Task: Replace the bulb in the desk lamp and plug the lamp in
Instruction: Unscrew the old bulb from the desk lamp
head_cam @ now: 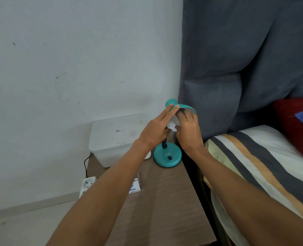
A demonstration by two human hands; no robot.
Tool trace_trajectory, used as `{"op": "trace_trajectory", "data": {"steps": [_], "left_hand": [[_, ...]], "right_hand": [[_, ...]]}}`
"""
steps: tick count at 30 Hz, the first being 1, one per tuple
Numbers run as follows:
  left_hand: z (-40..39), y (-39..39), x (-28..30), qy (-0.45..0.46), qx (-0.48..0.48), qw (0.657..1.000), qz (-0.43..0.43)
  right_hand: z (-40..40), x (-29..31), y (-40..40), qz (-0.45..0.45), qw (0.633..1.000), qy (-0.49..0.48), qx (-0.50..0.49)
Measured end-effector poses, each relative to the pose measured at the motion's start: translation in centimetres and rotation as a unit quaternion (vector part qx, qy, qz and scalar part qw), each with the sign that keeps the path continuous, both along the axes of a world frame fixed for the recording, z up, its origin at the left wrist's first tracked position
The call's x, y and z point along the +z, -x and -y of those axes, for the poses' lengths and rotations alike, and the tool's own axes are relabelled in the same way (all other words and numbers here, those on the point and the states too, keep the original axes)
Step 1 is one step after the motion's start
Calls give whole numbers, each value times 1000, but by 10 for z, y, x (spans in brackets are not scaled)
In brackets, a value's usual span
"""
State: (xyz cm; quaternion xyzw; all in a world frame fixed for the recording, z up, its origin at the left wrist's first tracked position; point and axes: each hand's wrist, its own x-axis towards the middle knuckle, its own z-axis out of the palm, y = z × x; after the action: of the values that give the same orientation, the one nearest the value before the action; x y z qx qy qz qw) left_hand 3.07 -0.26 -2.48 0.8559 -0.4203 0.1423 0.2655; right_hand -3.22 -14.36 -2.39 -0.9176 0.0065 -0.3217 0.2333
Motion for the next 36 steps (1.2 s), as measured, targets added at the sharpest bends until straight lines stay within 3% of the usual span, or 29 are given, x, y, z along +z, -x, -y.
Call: {"op": "trace_trajectory", "data": {"steps": [6,10,16,21,26,30,36], "left_hand": [[-3,2,0,-1,-6,1000,4],[-2,1,1,3,0,1000,1],[-2,3,1,2,4,1000,-4],[-1,3,2,5,5,1000,-3],[0,3,1,0,5,1000,-1],[0,2,0,3,7,1000,-2],[0,4,1,-3,7,1000,3]], "right_hand": [[-2,-4,2,-8,995,-99,-20],[1,-3,4,-3,1000,19,10],[0,-4,1,-21,996,-85,-20],[4,-2,4,-1,999,31,25],[3,-5,2,-22,996,-83,-17],[6,-2,4,-16,1000,16,14],[5,-2,2,-31,996,-82,-13]]}}
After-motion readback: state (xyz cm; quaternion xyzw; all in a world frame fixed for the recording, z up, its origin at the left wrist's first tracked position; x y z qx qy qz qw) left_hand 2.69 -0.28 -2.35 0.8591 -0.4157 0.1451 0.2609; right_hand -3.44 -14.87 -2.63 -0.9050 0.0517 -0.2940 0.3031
